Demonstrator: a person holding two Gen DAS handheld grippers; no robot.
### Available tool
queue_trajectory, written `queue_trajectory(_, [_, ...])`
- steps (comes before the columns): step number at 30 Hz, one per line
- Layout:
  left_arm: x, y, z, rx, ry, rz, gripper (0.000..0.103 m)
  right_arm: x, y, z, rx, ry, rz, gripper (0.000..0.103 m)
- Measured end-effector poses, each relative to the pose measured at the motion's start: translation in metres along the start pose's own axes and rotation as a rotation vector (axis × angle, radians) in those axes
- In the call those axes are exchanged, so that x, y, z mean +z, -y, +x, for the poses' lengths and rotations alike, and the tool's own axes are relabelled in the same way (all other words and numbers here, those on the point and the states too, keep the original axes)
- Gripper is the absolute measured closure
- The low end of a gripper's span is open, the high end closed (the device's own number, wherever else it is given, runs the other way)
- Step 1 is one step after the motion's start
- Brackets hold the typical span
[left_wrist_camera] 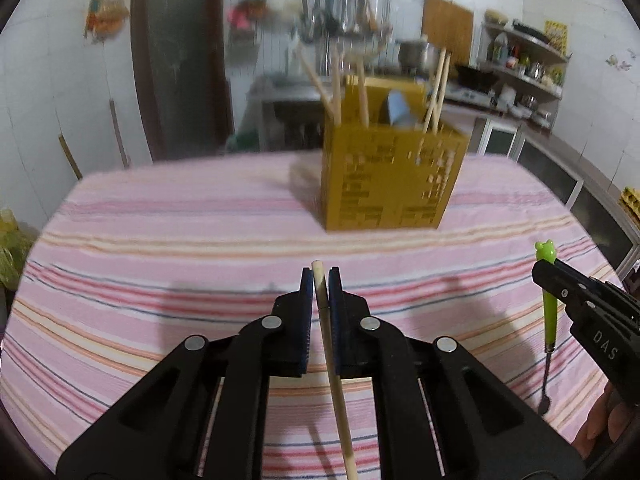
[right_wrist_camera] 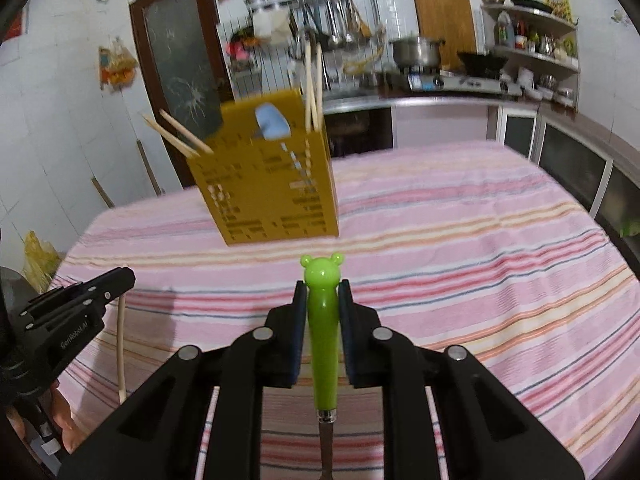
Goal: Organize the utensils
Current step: 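Lift the fork and chopstick and carry both tools toward the yellow holder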
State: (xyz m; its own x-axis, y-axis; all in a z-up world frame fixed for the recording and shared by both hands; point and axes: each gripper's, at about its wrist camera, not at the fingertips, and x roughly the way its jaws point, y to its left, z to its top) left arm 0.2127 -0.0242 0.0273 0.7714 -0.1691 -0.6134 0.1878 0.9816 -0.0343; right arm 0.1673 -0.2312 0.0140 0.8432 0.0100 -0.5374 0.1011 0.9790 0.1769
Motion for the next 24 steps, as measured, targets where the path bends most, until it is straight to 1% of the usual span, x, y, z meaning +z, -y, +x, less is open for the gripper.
queue_trajectory(6, [-0.001,-0.001,-0.044,-0.006,0.117,0.004,0.097,-0.004,-0.012,-0.038,-0.011,0.114,-0.046,0.087])
queue_trajectory(9, [-0.005,-0.001,-0.065,-0.005,0.169,0.016,0.097,-0.01,-0.016,-0.053,-0.011,0.148,-0.058,0.087])
queue_trajectory(12, [-0.011,-0.001,-0.083,-0.021,0.206,0.021,0.097,-0.017,-0.017,-0.067,-0.017,0.18,-0.068,0.087])
queue_trajectory(19, [-0.024,-0.001,-0.114,-0.025,0.276,0.03,0.097,-0.026,-0.021,-0.088,-0.013,0.224,-0.076,0.087])
queue_trajectory(24, [-0.03,-0.008,-0.124,-0.024,0.294,0.016,0.097,-0.03,-0.024,-0.098,-0.011,0.245,-0.082,0.087])
